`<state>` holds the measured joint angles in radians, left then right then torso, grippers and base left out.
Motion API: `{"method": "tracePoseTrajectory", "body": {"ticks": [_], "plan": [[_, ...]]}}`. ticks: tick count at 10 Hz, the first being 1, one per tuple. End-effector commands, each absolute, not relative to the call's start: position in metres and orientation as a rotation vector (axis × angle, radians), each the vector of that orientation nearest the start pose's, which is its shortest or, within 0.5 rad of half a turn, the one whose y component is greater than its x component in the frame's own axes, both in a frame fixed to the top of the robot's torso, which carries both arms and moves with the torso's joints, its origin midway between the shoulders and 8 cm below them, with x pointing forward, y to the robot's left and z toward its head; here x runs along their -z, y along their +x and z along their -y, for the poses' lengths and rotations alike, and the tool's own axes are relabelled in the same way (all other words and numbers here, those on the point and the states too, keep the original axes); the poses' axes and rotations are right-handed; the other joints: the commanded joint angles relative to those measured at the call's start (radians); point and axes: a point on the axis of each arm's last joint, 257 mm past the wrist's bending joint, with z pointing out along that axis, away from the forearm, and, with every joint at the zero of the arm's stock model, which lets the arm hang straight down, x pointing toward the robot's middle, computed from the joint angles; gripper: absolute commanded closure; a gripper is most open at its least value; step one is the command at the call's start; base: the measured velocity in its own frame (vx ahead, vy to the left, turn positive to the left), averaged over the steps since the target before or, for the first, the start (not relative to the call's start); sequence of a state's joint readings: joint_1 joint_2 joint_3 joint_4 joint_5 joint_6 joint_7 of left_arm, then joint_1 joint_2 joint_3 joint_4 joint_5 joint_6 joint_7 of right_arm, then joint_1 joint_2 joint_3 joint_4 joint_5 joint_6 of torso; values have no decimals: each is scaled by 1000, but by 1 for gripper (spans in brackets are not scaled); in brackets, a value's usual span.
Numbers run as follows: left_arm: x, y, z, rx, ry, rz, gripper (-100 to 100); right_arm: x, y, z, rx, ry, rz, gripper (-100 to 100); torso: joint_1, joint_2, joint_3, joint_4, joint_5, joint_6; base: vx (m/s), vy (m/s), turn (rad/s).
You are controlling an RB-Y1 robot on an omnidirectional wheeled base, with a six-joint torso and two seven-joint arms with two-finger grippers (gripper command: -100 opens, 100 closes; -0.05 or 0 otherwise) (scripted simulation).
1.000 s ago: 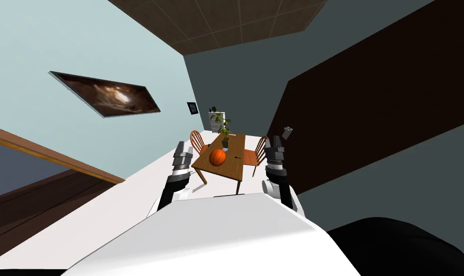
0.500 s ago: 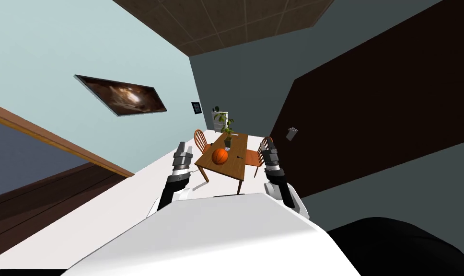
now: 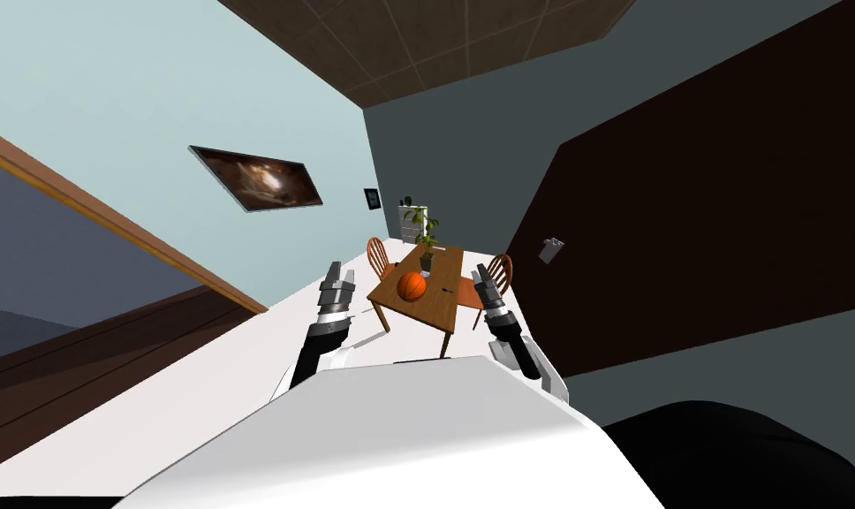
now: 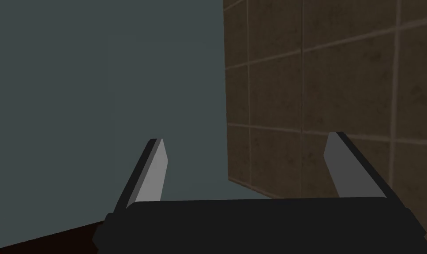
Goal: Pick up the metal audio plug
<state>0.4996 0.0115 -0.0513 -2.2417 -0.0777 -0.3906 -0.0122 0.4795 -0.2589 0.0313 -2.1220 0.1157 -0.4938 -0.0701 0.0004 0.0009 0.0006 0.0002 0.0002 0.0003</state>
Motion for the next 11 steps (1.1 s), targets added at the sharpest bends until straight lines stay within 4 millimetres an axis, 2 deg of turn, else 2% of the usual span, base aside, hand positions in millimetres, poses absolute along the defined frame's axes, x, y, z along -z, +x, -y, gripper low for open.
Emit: {"method": "tracePoseTrajectory", "body": {"ticks": [1, 2, 4, 5, 6, 7, 8, 9, 10, 11], "plan": [[16, 371, -257, 1256, -719, -775, 0, 75, 381, 243, -1256, 529, -1068, -100, 0, 0, 0, 0, 0, 0, -13, 20, 153], [16, 371, -257, 1256, -719, -775, 0, 75, 381, 243, -1256, 526, -1072, -100, 0, 0, 0, 0, 0, -1, -10, 15, 84], [16, 371, -257, 1256, -719, -775, 0, 115, 386, 237, -1222, 503, -1203, -100, 0, 0, 0, 0, 0, -1, -19, 25, 231], [16, 371, -257, 1256, -719, -775, 0, 122, 387, 239, -1213, 508, -1218, -100, 1, 0, 0, 0, 0, -1, -13, 19, 91], [16, 371, -257, 1256, -719, -775, 0, 144, 388, 237, -1191, 493, -1290, -100, 0, 0, 0, 0, 0, 0, -13, 22, 182], [16, 371, -257, 1256, -719, -775, 0, 147, 388, 239, -1188, 498, -1295, -100, 0, 0, 0, 0, 0, -1, -13, 11, 91], [16, 371, -257, 1256, -719, -775, 0, 166, 387, 236, -1167, 476, -1363, -100, 0, 0, 0, 0, 0, 0, -7, 26, 216], [16, 371, -257, 1256, -719, -775, 0, 174, 388, 240, -1159, 488, -1374, -100, 1, 0, 0, 0, 0, -1, -4, 18, 106], [16, 371, -257, 1256, -719, -775, 0, 197, 386, 240, -1132, 469, -1447, -100, 0, -1, 0, 0, 0, 0, -6, 24, 214], [16, 371, -257, 1256, -719, -775, 0, 202, 386, 242, -1126, 477, -1455, -100, 0, -1, 0, 0, 0, 0, -4, 16, 112]]}}
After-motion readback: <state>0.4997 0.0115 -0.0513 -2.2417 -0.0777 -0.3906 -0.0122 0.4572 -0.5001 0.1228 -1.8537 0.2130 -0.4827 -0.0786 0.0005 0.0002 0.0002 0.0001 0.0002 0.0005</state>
